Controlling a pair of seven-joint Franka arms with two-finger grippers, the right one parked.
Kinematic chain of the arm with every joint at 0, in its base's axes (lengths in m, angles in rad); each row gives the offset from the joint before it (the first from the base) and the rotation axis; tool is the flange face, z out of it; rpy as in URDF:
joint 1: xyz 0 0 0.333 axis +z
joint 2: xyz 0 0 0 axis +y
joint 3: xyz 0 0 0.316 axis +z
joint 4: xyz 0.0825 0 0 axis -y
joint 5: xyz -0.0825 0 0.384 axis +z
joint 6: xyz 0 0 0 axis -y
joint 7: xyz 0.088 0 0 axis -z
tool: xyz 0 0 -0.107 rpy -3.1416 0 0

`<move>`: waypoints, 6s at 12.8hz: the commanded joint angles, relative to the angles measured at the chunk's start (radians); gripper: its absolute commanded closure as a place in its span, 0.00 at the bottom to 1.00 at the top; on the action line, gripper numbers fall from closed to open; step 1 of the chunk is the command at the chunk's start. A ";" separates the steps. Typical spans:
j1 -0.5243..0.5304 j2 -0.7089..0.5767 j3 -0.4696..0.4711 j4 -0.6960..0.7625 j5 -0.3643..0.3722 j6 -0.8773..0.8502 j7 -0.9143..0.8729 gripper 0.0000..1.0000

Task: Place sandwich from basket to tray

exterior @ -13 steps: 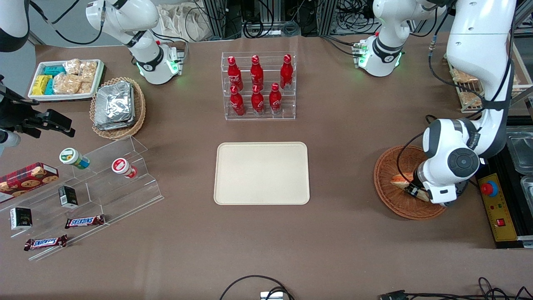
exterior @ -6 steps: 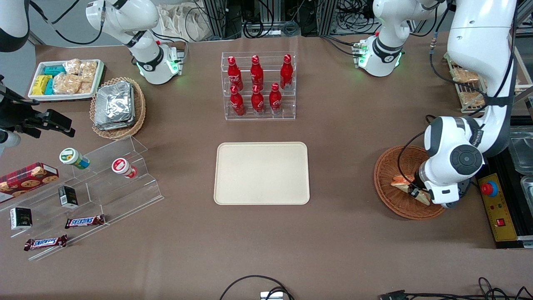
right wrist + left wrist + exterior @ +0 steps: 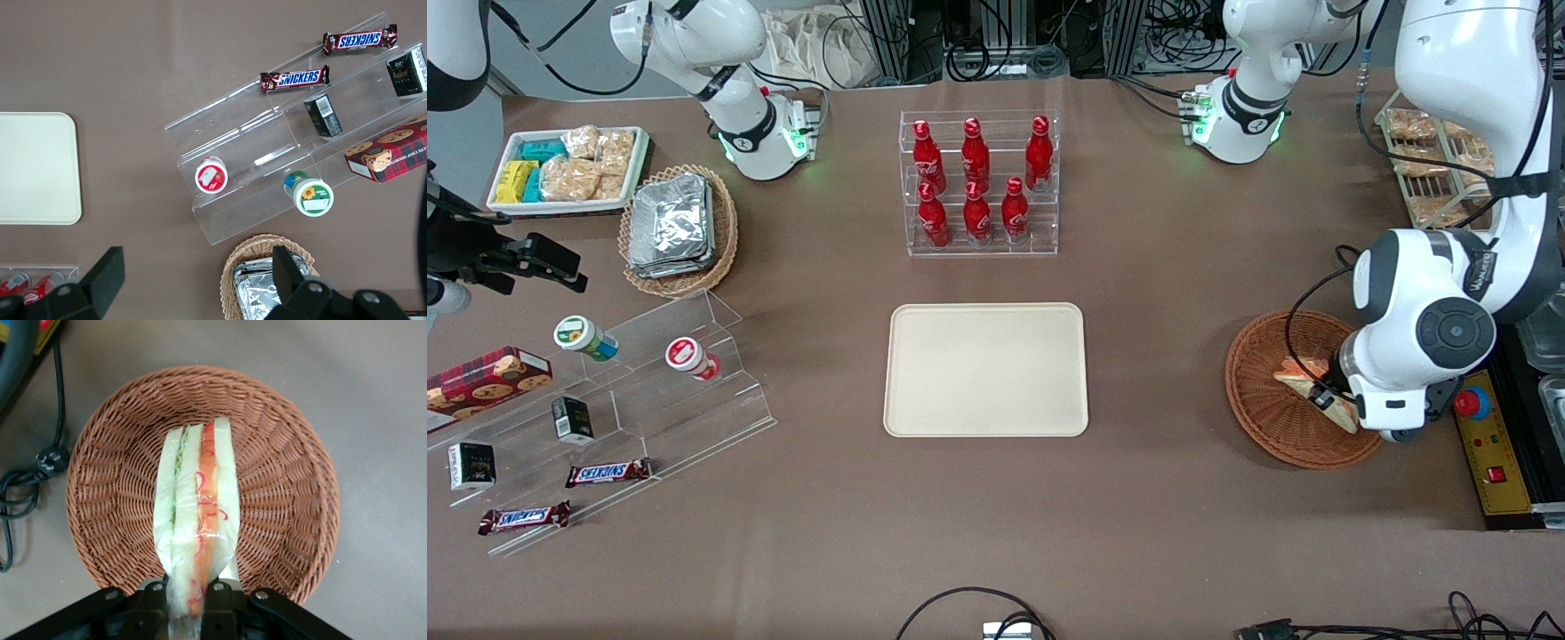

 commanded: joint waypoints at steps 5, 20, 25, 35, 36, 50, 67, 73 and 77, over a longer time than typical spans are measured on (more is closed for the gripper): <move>-0.014 -0.104 -0.134 0.128 0.009 -0.158 0.233 1.00; -0.197 0.048 -0.456 0.277 0.018 -0.098 0.244 1.00; -0.245 0.194 -0.453 0.273 0.190 -0.072 0.253 1.00; -0.310 0.343 -0.370 0.259 0.196 0.079 0.154 1.00; -0.311 0.344 -0.370 0.259 0.208 0.080 0.150 1.00; -0.312 0.349 -0.363 0.248 0.248 0.117 0.130 0.00; -0.059 -0.249 -0.154 0.132 -0.063 -0.220 0.618 0.00; 0.061 -0.383 -0.133 0.116 -0.137 -0.377 0.693 0.00; 0.094 -0.372 -0.129 0.122 -0.183 -0.375 0.735 0.00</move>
